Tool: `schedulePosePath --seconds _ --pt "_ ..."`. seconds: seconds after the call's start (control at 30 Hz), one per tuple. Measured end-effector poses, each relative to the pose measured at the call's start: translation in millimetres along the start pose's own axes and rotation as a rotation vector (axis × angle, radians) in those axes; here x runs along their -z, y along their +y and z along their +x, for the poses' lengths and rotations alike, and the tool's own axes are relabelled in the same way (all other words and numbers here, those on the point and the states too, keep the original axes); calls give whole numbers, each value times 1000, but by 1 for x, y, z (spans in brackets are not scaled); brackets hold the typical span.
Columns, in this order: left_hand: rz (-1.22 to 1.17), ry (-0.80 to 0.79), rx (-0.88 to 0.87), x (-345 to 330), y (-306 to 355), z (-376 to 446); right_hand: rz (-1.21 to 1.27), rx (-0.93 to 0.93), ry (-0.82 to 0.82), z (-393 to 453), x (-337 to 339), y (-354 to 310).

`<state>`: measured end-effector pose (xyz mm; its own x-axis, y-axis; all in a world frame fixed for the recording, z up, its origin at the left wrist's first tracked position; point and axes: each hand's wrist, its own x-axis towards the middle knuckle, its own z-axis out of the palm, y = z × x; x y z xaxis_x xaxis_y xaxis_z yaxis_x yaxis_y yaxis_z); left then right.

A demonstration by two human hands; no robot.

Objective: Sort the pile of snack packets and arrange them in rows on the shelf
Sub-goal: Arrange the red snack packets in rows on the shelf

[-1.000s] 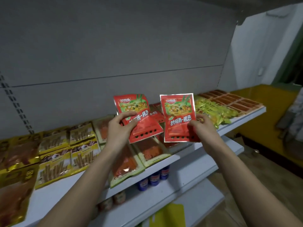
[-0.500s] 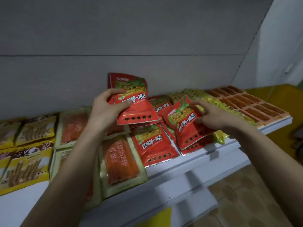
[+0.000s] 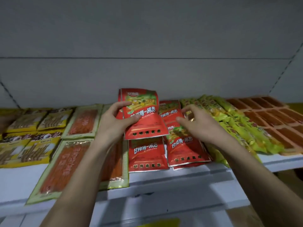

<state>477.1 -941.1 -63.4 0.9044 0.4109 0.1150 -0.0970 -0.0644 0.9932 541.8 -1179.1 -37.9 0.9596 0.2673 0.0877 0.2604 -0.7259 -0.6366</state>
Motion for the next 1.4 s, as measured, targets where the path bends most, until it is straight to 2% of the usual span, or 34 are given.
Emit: schedulePosePath --seconds 0.07,0.2,0.3,0.37,0.43,0.53,0.73,0.97,1.23,1.4 --pt "1 12 -11 -13 0 -14 236 10 -58 4 -11 -10" --pt "-5 47 -47 -21 -3 -36 404 68 -140 3 -35 -12" --pt "-27 181 -23 -6 6 -45 550 48 -214 1 -30 -13" --pt "-45 350 -41 14 16 -48 526 38 -219 3 -29 -12" --pt "-49 495 -55 37 25 -53 388 62 -208 5 -34 -12" --pt "-53 572 -40 58 33 -62 184 91 -308 0 -44 -21" --pt "-40 481 -60 45 34 -63 -272 222 -333 -14 -59 -30" --pt "33 212 -1 13 18 -15 -265 248 -190 10 -38 -24" --pt "337 42 21 -22 0 61 -351 204 -102 66 -32 -2" --pt "631 -95 20 -32 -19 89 -381 157 -105 90 -38 1"
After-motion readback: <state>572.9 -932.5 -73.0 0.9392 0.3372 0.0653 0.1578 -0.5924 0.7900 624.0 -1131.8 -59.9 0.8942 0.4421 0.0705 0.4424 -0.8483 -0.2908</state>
